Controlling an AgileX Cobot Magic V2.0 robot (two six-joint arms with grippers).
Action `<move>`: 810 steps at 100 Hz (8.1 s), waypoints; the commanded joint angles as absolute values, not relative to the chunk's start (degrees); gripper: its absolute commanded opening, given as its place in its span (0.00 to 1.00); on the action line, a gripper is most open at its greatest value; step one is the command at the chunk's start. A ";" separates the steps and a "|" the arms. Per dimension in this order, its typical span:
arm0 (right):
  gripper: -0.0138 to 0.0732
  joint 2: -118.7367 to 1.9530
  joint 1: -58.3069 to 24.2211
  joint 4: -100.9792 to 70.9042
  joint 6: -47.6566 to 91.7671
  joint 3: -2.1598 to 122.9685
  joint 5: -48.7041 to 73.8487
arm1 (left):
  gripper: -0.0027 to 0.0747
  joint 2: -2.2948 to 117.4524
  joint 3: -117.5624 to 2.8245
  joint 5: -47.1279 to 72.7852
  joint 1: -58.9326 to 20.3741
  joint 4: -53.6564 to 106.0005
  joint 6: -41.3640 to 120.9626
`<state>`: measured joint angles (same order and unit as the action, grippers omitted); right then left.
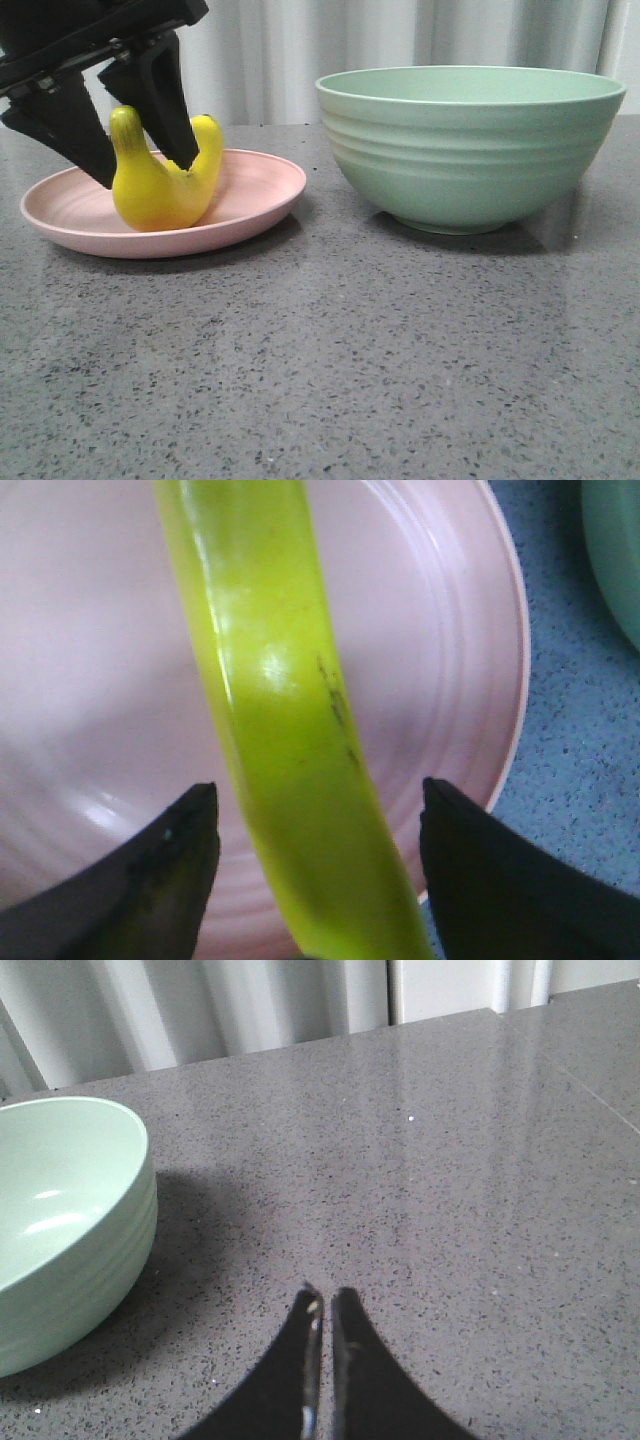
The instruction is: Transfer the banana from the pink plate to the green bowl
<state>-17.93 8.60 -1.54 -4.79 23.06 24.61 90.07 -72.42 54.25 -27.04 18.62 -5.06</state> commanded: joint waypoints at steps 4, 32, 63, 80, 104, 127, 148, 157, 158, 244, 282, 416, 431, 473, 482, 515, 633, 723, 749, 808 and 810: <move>0.07 -18.85 8.84 -1.03 -4.05 25.03 19.62 | 0.54 88.03 -74.43 53.38 -27.48 19.83 -5.86; 0.07 -18.85 8.84 -1.03 -4.05 25.03 19.22 | 0.54 90.23 -74.54 54.26 -27.48 21.23 -6.23; 0.07 -18.85 8.84 -1.03 -4.05 25.03 19.22 | 0.39 91.32 -74.54 54.87 -27.48 21.13 -6.23; 0.07 -18.85 8.84 -1.03 -4.05 25.03 18.94 | 0.06 91.32 -74.54 54.89 -27.48 21.34 -6.23; 0.07 -18.85 7.59 -0.91 -4.05 25.03 18.58 | 0.01 91.22 -75.84 56.44 -27.48 20.52 -6.23; 0.07 -19.42 3.02 -0.55 -1.15 28.97 24.18 | 0.01 91.22 -83.55 62.38 -27.48 16.45 -6.23; 0.16 -25.64 -2.22 -0.77 3.01 38.24 35.11 | 0.01 89.53 -91.28 67.95 -27.48 11.64 -3.83; 0.29 -29.96 -5.56 -1.71 6.46 43.17 39.92 | 0.01 88.21 -94.26 69.95 -27.48 11.65 -1.06; 0.30 -30.30 -6.10 -1.85 7.09 43.94 40.23 | 0.01 88.18 -94.70 70.33 -27.48 11.65 -0.81; 0.48 -70.04 -25.06 -7.79 16.06 84.40 51.88 | 0.01 86.05 -97.37 73.02 -43.96 16.28 9.43; 0.58 -75.11 -21.27 -7.25 -3.74 86.61 47.93 | 0.01 86.05 -97.37 73.02 -44.53 17.65 9.10; 0.18 -75.98 -17.61 -26.78 -13.67 76.49 36.15 | 0.01 89.12 -97.37 65.38 -44.31 14.68 2.76; 0.18 -76.61 -17.61 -26.78 -13.67 76.49 35.91 | 0.01 89.12 -97.37 65.74 -44.31 15.15 2.76; 0.54 -77.22 -17.61 -26.78 -13.56 76.49 33.95 | 0.01 89.12 -97.37 66.38 -44.31 18.84 2.76; 0.54 -77.37 -17.61 -26.51 -13.56 76.49 32.97 | 0.01 89.12 -97.37 66.38 -44.31 19.77 2.76; 0.29 -77.58 -17.61 -26.51 -13.56 76.49 34.37 | 0.01 89.12 -97.37 65.22 -44.31 19.24 2.76; 0.08 -79.39 -6.94 -11.50 -13.47 76.49 24.57 | 0.68 82.98 -101.91 64.88 -44.31 17.58 3.82; 0.49 -80.51 -7.80 -4.47 -11.06 76.49 24.66 | 0.64 82.98 -101.91 64.56 -44.31 17.72 3.13; 0.32 -72.03 -7.80 3.25 -11.06 76.26 31.31 | 0.04 82.98 -101.91 64.67 -44.31 17.72 3.13; 0.07 -39.86 -7.80 7.02 -11.04 45.49 22.80 | 0.01 68.13 -91.81 52.84 -44.31 8.99 3.13; 0.07 -38.30 -7.80 7.02 -11.04 44.25 22.24 | 0.01 66.82 -90.52 51.79 -44.31 8.83 3.13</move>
